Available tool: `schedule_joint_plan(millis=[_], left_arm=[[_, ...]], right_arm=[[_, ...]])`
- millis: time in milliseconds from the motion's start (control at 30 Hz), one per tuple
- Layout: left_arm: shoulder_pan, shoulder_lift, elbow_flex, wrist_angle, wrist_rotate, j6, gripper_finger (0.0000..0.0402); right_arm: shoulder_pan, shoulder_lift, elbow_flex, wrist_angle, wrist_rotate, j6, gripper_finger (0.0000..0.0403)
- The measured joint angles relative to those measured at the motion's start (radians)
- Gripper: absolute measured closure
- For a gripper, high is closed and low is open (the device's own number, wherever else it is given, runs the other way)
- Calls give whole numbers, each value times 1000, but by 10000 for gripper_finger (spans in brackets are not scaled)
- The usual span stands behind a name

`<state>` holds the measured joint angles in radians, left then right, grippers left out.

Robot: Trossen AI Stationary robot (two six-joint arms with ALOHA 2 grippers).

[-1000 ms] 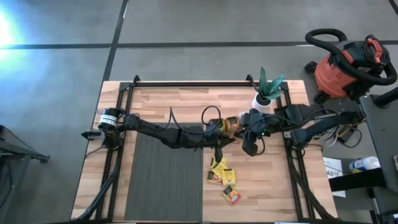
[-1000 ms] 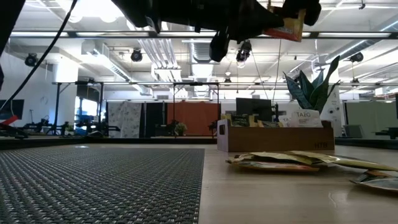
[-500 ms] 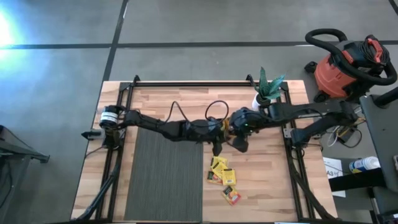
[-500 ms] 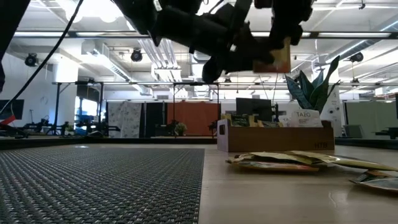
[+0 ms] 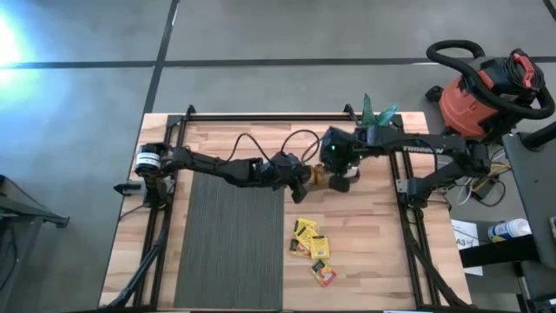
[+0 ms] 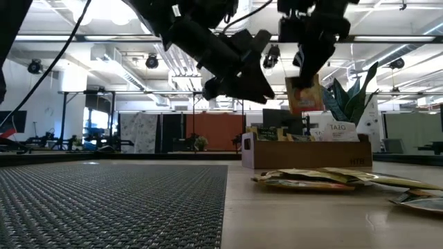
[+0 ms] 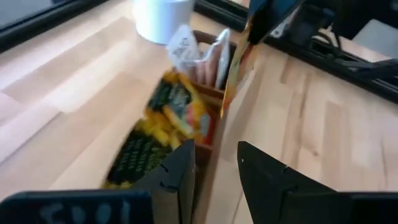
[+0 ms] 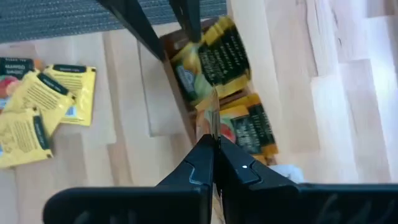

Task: Pick & Place Tea
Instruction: Put the orange tea bag into the left section of the wooden organizer

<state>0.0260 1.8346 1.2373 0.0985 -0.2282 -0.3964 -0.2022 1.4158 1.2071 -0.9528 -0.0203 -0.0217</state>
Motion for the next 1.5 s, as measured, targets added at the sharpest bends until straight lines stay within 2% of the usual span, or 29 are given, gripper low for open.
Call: schedule_joint_plan(millis=[200, 367, 533, 700, 933, 1433, 1500], left_arm=[[1, -45, 0, -5, -8, -28, 287], [1, -90, 0, -4, -76, -19, 287], [3, -125, -1, -2, -144, -16, 287], [3, -147, -1, -2, -168, -17, 287], [5, -157, -1, -3, -218, -20, 286], [17, -157, -4, -5, -219, -26, 286], [19, -157, -6, -5, -219, -27, 286]], right_arm=[[-135, 0, -66, 18, -114, -170, 394], [-173, 0, -132, 91, -181, -256, 394], [-173, 1, -164, 155, -191, -362, 394], [-194, 8, -207, 156, -191, -428, 394], [-205, 8, -260, 253, -224, -446, 394], [-205, 21, -248, 314, -228, -422, 394], [-205, 25, -252, 316, -259, -403, 394]])
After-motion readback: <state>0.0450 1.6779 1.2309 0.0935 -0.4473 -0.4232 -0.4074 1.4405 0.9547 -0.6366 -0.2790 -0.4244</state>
